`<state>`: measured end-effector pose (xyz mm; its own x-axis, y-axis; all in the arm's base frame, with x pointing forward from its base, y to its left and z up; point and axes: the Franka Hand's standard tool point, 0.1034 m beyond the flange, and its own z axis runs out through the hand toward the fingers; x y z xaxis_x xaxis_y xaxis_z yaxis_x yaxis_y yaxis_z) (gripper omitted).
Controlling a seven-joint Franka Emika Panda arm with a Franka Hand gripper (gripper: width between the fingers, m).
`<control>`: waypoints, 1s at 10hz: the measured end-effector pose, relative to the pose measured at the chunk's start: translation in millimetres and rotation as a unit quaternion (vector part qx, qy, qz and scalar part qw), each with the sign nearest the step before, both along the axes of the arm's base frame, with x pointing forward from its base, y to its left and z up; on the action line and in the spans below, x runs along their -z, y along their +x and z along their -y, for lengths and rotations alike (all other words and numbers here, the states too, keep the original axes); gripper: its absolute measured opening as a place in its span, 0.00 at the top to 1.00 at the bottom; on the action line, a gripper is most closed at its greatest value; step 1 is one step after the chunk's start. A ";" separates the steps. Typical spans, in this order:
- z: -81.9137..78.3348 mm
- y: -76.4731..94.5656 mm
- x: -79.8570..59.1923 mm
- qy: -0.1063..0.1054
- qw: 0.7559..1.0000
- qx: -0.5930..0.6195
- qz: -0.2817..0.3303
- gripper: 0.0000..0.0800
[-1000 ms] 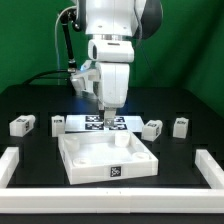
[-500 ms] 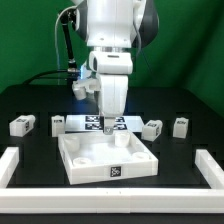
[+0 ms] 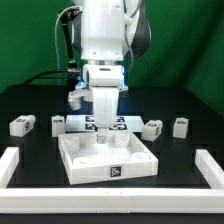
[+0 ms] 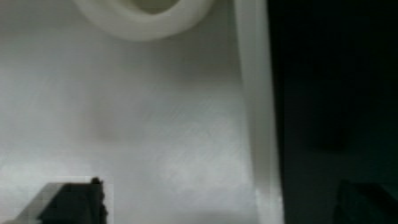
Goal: Assemble square table
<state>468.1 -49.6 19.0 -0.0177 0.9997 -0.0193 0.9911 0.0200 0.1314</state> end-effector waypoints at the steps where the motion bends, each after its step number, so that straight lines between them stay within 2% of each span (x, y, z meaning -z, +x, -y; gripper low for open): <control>1: -0.3 0.5 -0.2 0.000 1.000 0.000 0.000 0.19; 2: -0.2 0.4 -0.1 0.000 1.000 0.000 0.000 0.19; 3: -0.2 0.2 0.1 0.000 1.000 0.000 0.000 0.39; 4: -0.2 0.1 0.3 0.000 1.000 0.000 0.000 0.39; 6: -0.2 0.0 0.5 0.000 1.000 0.000 -0.001 0.73; 7: -0.2 -0.1 0.6 0.000 1.000 0.000 -0.001 0.73; 8: 0.2 -0.2 0.7 0.000 1.000 0.002 -0.001 0.93; 10: 0.4 -0.3 0.9 0.000 1.000 0.002 -0.001 0.93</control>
Offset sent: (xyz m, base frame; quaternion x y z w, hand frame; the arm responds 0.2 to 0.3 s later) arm 0.0000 0.0000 0.0000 0.0000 0.0000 0.0000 1.0000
